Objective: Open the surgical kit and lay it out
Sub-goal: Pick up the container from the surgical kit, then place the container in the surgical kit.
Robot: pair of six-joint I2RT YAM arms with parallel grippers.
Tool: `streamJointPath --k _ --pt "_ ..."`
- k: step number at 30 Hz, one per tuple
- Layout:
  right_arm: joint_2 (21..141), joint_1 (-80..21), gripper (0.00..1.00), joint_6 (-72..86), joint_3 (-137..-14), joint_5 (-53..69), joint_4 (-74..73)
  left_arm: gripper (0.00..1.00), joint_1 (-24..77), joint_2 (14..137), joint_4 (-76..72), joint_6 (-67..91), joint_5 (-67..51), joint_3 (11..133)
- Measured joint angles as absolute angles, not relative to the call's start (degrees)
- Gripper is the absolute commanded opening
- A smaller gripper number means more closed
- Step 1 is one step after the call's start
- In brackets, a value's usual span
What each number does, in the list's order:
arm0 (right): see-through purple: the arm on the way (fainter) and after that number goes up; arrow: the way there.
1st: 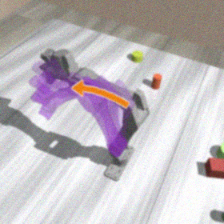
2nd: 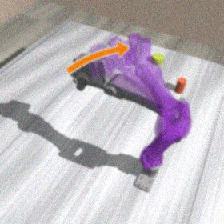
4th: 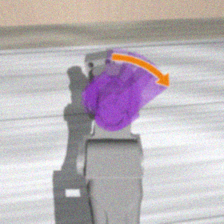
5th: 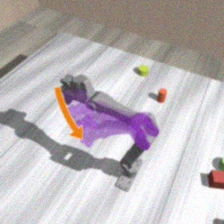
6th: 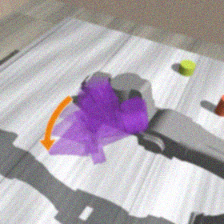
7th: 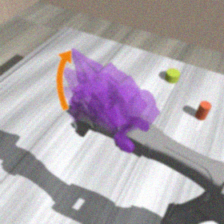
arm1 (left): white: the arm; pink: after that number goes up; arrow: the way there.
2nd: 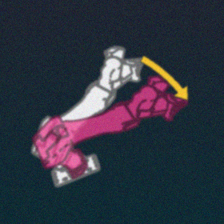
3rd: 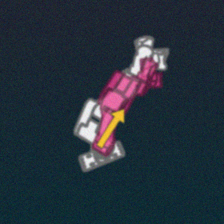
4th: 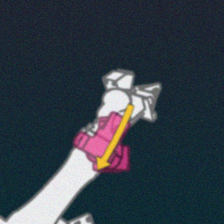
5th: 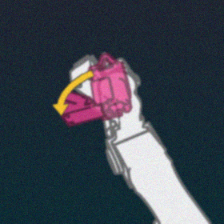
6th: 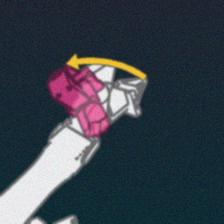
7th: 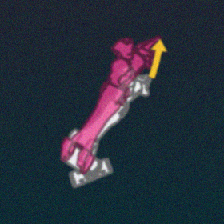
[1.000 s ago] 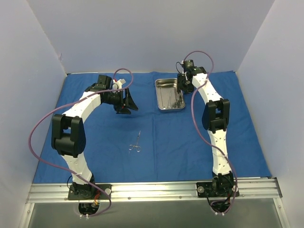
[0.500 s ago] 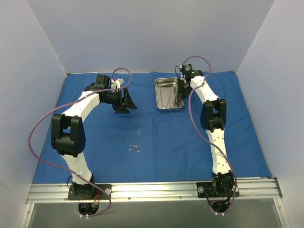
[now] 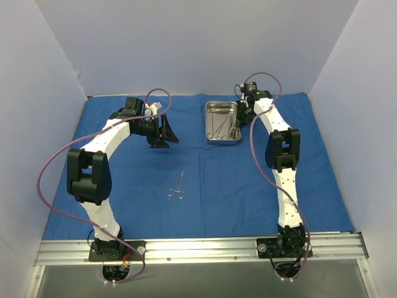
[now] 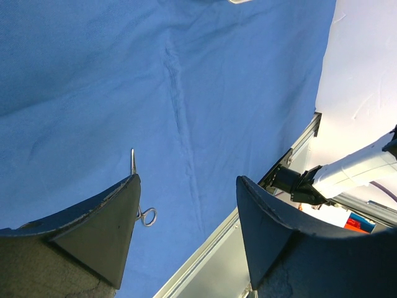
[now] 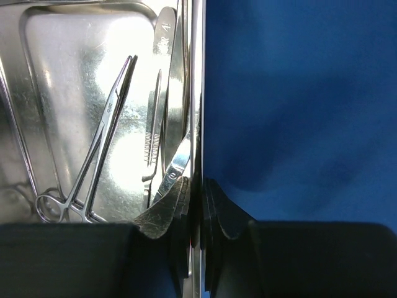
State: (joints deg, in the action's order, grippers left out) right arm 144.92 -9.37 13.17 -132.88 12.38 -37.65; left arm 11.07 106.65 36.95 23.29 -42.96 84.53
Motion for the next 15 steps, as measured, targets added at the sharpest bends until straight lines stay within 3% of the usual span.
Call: streamJointPath --k 15 --pt "128.68 -8.58 0.0 9.69 -113.99 13.61 -37.54 0.72 11.03 106.63 36.07 23.57 -43.94 84.23"
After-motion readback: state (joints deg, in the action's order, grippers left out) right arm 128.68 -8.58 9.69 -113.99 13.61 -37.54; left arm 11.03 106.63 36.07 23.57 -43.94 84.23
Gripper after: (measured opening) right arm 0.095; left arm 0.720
